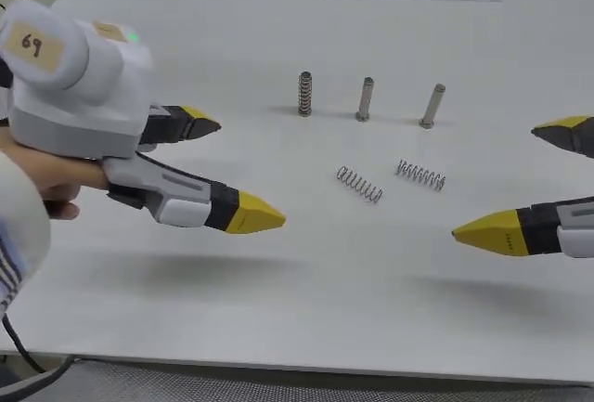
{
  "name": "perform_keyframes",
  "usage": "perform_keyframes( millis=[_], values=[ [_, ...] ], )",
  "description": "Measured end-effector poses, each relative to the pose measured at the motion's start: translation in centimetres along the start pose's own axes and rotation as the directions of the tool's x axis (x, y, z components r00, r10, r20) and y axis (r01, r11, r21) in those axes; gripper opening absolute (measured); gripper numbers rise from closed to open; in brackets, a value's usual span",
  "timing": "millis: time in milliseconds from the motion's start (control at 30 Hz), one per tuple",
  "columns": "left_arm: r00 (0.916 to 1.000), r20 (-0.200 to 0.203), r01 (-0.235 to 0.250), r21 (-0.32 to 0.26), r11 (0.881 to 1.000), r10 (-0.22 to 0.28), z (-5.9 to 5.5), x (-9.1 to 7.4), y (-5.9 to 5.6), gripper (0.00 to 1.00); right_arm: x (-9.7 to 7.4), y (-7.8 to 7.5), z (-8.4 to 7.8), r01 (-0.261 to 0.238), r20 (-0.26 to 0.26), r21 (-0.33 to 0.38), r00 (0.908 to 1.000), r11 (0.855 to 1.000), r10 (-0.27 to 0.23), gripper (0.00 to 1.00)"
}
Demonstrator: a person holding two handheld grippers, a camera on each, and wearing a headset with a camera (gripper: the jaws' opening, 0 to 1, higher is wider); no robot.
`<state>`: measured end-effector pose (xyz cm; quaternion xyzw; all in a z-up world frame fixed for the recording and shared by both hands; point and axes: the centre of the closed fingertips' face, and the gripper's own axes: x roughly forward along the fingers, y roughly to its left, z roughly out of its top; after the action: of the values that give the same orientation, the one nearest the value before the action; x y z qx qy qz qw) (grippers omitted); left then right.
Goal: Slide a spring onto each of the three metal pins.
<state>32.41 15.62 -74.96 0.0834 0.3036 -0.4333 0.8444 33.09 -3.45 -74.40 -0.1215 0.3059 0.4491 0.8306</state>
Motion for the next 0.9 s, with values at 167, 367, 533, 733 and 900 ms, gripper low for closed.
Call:
perform_keyframes(
  millis=[167,367,533,733,900],
  values=[
    [0.9999,-0.013,0.009,0.041,0.999,-0.008,0.4,1.0,-0.1,0.78,-0.2,-0.7,-0.2,0.027,0.001,0.004,0.9996,1.000,-0.027,1.00],
    [0.9997,-0.023,0.007,0.092,0.996,-0.005,0.8,2.6,0.2,0.72,-0.2,-1.2,-0.3,0.054,0.007,0.002,0.9985,0.999,-0.054,0.99],
    [0.9981,-0.046,0.046,0.139,0.989,-0.040,1.0,3.9,-0.2,0.66,-0.1,-1.1,-0.4,0.058,0.009,0.009,0.9983,0.998,-0.058,0.99],
    [0.9949,-0.034,0.100,0.227,0.969,-0.095,2.2,5.5,-1.2,0.54,-0.2,-1.0,-0.5,0.058,0.009,0.019,0.9983,0.998,-0.058,0.99],
    [0.9886,-0.069,0.148,0.294,0.944,-0.134,2.7,6.6,-1.7,0.50,-0.2,-0.8,-0.6,0.052,0.011,0.029,0.9986,0.998,-0.052,0.97]
  ],
)
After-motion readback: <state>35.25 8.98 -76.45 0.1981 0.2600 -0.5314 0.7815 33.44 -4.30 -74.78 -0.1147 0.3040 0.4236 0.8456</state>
